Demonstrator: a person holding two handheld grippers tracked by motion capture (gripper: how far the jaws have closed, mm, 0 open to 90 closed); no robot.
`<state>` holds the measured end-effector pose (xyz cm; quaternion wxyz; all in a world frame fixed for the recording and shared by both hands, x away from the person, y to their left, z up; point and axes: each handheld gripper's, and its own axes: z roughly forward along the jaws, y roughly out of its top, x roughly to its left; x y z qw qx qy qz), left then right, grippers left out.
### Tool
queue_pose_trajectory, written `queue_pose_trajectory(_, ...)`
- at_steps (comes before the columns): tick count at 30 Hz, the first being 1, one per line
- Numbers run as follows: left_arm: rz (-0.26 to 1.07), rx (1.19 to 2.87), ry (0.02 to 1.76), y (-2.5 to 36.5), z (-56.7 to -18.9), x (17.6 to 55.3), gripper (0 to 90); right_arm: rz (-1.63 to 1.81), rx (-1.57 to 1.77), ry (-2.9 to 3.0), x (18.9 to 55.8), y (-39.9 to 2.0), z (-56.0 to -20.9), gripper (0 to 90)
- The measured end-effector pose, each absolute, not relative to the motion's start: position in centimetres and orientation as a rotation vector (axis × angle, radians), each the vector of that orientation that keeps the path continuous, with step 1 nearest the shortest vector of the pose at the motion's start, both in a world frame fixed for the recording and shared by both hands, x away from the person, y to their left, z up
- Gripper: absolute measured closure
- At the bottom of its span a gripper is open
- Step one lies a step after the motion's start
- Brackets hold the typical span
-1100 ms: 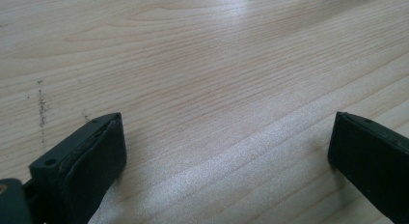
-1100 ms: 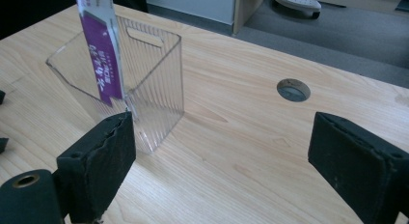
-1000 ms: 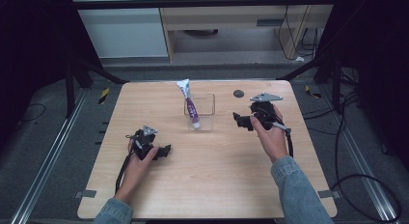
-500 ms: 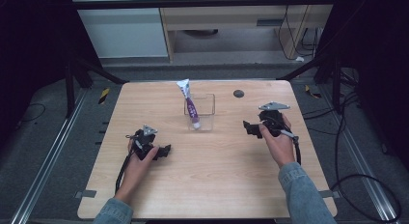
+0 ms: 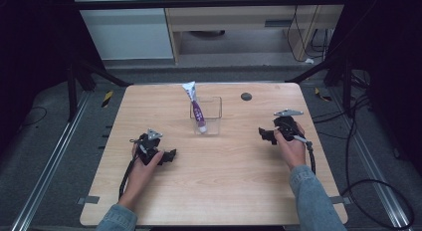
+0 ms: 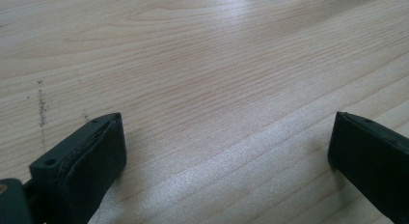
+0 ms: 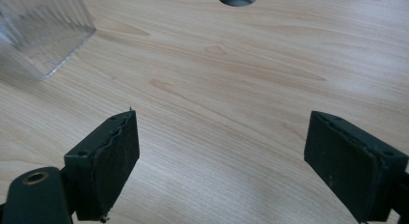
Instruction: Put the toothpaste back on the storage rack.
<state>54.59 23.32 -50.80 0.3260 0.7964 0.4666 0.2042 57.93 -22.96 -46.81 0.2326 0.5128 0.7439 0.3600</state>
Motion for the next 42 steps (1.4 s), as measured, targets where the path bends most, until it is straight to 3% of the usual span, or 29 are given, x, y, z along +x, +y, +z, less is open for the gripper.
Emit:
queue_pose_trajectory(17, 0.535, 2.087, 1.223, 23.3, -50.8, 54.6, 0.0, 0.909, 1.515, 1.945, 59.4, -24.7, -48.9, 7.0)
queue_pose_trajectory(42, 0.535, 2.087, 1.223, 23.3, -50.8, 54.6, 0.0, 0.855, 1.547, 1.971, 60.0, -23.1, -51.1, 3.1)
